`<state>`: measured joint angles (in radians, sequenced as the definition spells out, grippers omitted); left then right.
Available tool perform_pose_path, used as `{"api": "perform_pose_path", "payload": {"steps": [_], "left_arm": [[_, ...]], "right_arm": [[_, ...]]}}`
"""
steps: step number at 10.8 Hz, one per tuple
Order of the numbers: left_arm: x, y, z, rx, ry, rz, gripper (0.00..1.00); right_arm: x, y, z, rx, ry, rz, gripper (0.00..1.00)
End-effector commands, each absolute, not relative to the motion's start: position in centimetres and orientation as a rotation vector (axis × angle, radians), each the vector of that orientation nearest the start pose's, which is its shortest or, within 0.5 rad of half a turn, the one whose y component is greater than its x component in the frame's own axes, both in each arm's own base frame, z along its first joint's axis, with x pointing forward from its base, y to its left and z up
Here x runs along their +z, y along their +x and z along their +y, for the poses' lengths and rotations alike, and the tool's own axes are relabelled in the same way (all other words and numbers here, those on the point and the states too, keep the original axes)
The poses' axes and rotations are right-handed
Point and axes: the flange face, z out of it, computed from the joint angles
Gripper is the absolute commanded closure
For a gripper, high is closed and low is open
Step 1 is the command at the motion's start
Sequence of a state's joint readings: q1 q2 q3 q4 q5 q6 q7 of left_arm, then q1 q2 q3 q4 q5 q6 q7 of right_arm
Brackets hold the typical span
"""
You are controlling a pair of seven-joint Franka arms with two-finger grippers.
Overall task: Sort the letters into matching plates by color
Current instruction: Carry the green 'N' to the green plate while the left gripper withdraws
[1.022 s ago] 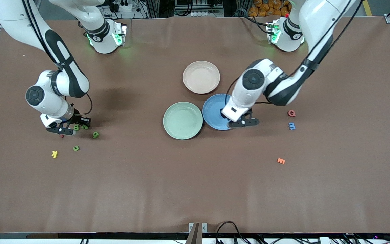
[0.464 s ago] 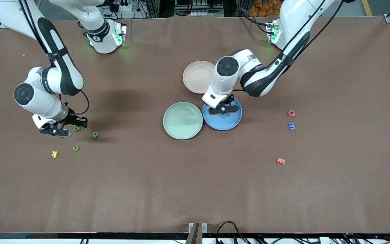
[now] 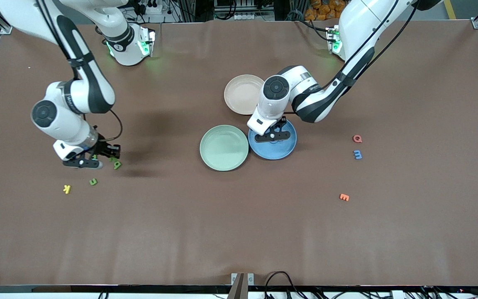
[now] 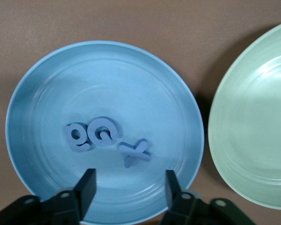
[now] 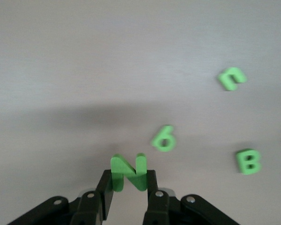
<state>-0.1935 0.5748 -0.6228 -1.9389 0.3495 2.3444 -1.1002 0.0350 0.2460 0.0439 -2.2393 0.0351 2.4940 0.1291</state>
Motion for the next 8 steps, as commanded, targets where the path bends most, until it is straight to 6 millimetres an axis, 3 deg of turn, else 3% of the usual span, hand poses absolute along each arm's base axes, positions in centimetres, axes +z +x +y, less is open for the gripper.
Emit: {"api": "perform_pose_path", "payload": {"steps": [1,3,6,8], "left_arm": [[22.9,43.9,-43.4,0.123,-3.116,-0.157,0.00],[22.6,45.4,-40.7,0.138,-3.065,-0.162,0.00],[22.3,50.6,-31.2,0.071,-3.001,-0.183,0.00],[23.7,53.1,-25.6,0.043,-2.993,-0.193,0.00]], "right_arm": [[27.6,53.9,13.3,0.018,-3.109,0.124,0.84],[27.5,52.7,19.3,0.021,-3.109,0.107,0.84],[26.7,50.4,28.7,0.027,-3.103,0.130,0.85],[26.0,49.6,33.9,0.037,-3.080,0.177,0.85]]}}
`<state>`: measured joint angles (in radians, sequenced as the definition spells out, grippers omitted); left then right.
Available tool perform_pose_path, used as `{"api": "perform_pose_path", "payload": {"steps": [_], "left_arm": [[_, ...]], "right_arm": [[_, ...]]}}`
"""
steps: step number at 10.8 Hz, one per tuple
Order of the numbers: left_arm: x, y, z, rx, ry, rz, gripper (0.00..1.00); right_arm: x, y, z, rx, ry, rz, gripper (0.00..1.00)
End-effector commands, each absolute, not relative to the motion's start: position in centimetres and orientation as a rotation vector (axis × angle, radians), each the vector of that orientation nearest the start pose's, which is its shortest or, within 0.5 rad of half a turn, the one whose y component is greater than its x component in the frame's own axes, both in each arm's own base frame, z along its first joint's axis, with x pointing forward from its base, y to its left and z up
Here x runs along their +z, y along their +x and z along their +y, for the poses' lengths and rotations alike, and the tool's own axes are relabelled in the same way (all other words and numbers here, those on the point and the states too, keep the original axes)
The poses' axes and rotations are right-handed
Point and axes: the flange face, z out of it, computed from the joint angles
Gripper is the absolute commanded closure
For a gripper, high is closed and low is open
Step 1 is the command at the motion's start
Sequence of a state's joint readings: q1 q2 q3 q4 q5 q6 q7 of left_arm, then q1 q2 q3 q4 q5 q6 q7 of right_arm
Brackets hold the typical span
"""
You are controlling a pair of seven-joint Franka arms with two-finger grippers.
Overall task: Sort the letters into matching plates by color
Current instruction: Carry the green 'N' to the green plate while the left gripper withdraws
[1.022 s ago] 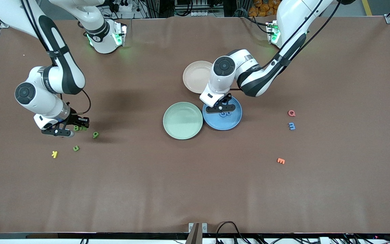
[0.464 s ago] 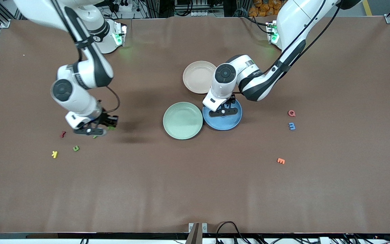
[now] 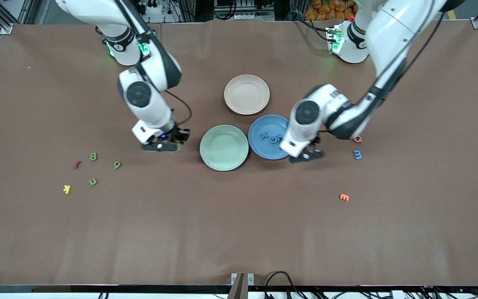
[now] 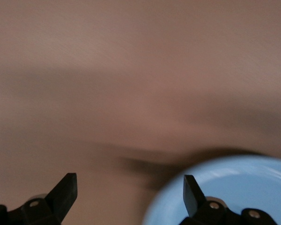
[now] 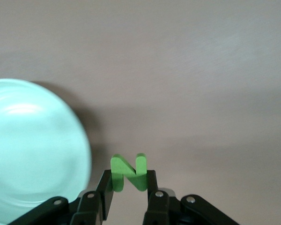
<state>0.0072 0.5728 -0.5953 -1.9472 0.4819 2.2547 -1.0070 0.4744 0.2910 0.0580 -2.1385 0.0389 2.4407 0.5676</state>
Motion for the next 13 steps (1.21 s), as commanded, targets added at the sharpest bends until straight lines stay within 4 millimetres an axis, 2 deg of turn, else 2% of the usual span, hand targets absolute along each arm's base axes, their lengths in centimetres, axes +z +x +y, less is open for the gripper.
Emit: {"api": "perform_pose_path", "payload": {"steps": [1,2,4,5,6,8,9,10,13], "left_arm": [[24.4,53.9,-23.4,0.035,-2.991,-0.207,0.00],[24.9,54.5,-21.2,0.034,-2.992,-0.253,0.00],[25.6,54.7,-16.5,0.042,-2.992,-0.248,0.00],[25.9,54.6,-13.4,0.028,-3.005,-0.230,0.00],[25.8,54.2,-11.3,-0.003,-3.042,-0.221,0.00],[24.9,52.8,-9.2,-0.041,-3.088,-0.220,0.00],[24.3,52.2,-9.1,-0.048,-3.097,-0.207,0.00],[23.7,51.8,-9.1,-0.063,-3.116,-0.211,0.00],[22.2,50.9,-8.0,-0.083,-3.116,-0.163,0.00]], "right_arm": [[25.6,49.3,36.0,0.038,-3.074,0.206,0.85],[25.1,49.0,38.2,0.036,-3.069,0.225,0.86],[23.6,48.7,41.2,0.053,-3.071,0.266,0.85],[23.1,48.6,41.8,0.059,-3.072,0.276,0.86],[22.6,48.6,42.2,0.064,-3.072,0.289,0.86],[22.3,48.4,42.6,0.069,-3.074,0.292,0.81],[22.4,48.5,42.5,0.068,-3.070,0.327,0.38],[22.4,48.5,42.5,0.066,-3.067,0.356,0.00],[23.1,49.1,41.9,0.049,-3.069,0.344,0.00]]}}
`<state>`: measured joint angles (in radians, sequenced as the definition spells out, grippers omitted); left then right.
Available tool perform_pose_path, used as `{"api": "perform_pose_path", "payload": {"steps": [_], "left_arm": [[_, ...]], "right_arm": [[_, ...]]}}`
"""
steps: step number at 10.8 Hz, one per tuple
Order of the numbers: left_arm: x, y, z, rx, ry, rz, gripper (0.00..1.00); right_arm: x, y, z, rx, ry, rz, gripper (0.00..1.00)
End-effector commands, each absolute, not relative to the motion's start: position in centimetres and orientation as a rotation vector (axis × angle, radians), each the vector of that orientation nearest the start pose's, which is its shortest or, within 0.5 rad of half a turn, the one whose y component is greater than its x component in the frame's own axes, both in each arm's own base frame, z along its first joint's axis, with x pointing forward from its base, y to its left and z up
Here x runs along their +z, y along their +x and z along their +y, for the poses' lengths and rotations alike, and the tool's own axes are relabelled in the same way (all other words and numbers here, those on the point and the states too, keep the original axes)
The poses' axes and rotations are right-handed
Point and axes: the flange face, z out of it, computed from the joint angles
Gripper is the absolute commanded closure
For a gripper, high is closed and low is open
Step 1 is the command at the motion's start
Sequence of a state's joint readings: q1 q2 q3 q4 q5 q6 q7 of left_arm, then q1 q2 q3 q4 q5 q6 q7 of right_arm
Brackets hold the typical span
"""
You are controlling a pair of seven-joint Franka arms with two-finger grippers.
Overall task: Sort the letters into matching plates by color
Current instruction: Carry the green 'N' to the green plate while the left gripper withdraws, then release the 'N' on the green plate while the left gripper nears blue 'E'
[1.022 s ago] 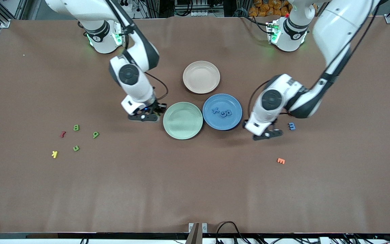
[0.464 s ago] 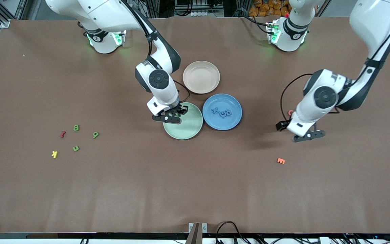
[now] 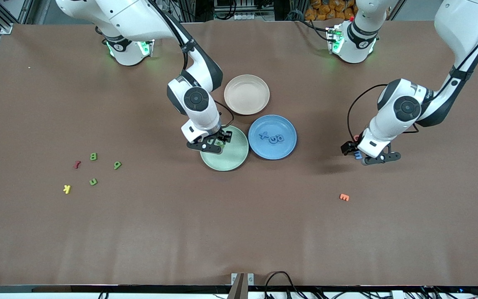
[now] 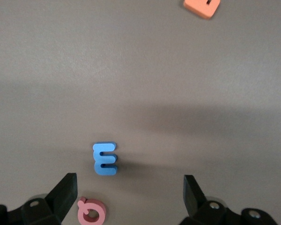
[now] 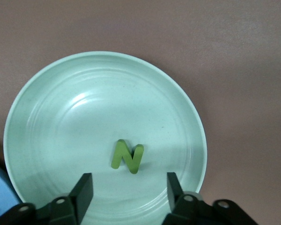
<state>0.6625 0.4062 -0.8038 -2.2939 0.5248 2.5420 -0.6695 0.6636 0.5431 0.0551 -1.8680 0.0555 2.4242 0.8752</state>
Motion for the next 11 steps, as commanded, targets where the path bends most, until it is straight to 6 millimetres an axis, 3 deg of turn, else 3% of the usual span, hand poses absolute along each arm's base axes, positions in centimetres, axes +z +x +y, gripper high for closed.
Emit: {"api": "perform_pose_path", "payload": {"steps": [1,6,9,11], "left_arm": [[21.7,50.7,-7.7,-0.078,-3.112,-0.151,0.00],[19.4,51.0,-5.7,-0.079,-3.155,-0.205,0.00],[18.5,51.2,-5.0,-0.090,-3.157,-0.181,0.00],[17.9,51.3,-5.2,-0.076,-3.168,-0.181,0.00]], "right_arm": [[23.5,50.0,40.5,0.061,-3.080,0.337,0.00],[27.6,58.6,24.8,0.088,-3.080,0.393,0.00],[28.2,60.9,16.5,0.098,-3.072,0.438,0.00],[27.2,61.3,10.4,0.097,-3.070,0.444,0.00]]}}
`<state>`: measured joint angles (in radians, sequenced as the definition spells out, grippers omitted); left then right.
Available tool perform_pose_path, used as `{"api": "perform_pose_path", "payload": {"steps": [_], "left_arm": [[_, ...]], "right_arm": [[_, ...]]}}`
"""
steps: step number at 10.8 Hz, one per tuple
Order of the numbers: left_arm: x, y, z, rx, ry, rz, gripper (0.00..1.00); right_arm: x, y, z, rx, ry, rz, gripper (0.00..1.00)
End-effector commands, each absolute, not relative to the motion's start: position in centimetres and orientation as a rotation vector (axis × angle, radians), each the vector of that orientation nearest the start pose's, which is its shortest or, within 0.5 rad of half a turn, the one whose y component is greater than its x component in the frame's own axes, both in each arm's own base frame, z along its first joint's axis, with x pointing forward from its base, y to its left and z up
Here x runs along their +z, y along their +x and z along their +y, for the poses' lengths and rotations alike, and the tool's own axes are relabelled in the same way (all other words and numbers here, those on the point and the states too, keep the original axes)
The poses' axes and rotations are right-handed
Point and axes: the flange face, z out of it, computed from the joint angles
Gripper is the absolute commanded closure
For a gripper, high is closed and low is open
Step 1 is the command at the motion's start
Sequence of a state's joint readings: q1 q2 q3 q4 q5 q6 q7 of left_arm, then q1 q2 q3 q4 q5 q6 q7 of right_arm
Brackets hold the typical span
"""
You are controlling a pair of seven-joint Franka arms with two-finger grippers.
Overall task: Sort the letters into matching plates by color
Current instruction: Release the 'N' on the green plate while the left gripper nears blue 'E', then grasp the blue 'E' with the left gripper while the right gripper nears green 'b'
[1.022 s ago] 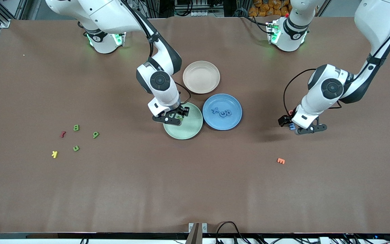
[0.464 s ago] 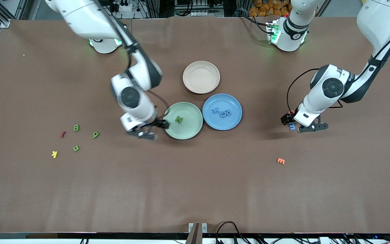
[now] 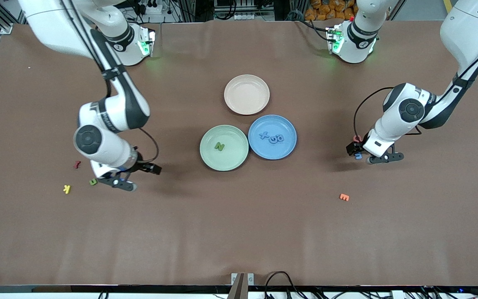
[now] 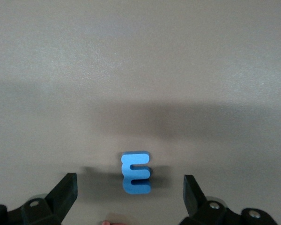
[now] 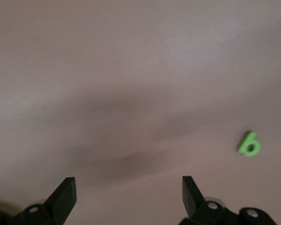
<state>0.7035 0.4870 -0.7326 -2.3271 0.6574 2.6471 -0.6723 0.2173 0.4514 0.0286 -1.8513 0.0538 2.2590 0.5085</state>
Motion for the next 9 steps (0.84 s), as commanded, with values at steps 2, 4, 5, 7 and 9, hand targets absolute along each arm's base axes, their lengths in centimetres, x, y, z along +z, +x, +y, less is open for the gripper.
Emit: {"api": "perform_pose_path", "payload": {"steps": [2,4,5,7,9], "left_arm": [[17.8,51.3,-5.1,-0.073,-3.168,-0.186,0.00],[17.7,51.2,-5.7,-0.070,-3.170,-0.179,0.00],[17.5,51.1,-5.9,-0.069,-3.165,-0.177,0.00],[16.4,50.8,-5.8,-0.072,-3.136,-0.153,0.00],[15.3,50.9,-5.2,-0.070,-3.116,-0.128,0.07]], "right_arm": [[26.1,61.3,4.5,0.058,-3.063,0.438,0.00],[25.6,61.0,1.6,0.058,-3.066,0.412,0.00],[25.0,60.6,0.2,0.067,-3.070,0.406,0.00],[23.8,59.9,-1.1,0.034,-3.083,0.409,0.00],[22.7,59.4,-1.8,0.019,-3.082,0.425,0.00]]}}
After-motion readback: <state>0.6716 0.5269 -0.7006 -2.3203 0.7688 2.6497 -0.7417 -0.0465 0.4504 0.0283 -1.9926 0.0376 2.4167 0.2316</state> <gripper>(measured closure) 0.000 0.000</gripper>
